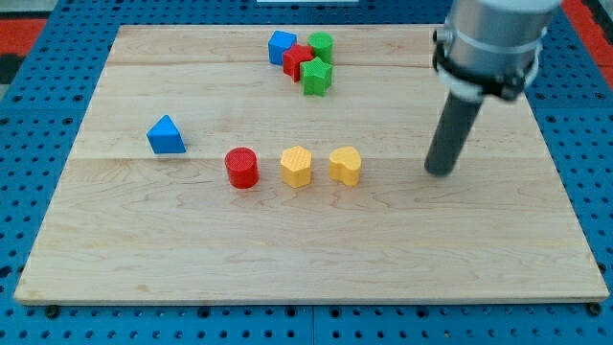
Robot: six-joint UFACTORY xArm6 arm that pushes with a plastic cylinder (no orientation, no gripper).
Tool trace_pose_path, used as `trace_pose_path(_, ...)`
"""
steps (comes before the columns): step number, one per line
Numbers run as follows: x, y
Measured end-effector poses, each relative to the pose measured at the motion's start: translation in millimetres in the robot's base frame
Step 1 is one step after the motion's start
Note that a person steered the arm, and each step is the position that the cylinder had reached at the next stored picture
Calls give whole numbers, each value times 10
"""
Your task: Move the green circle into the blue cube
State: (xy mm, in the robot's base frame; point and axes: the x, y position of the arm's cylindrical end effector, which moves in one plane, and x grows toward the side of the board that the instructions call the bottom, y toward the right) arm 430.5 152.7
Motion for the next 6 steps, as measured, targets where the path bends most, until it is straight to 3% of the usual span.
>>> trace_pose_path(1, -873, -35)
trace_pose_path(2, -1593, -505)
trace_pose_path(3, -1917, -1152)
trace_pose_path(4, -1961, -1718)
trace_pose_path(6, -1950, -2139)
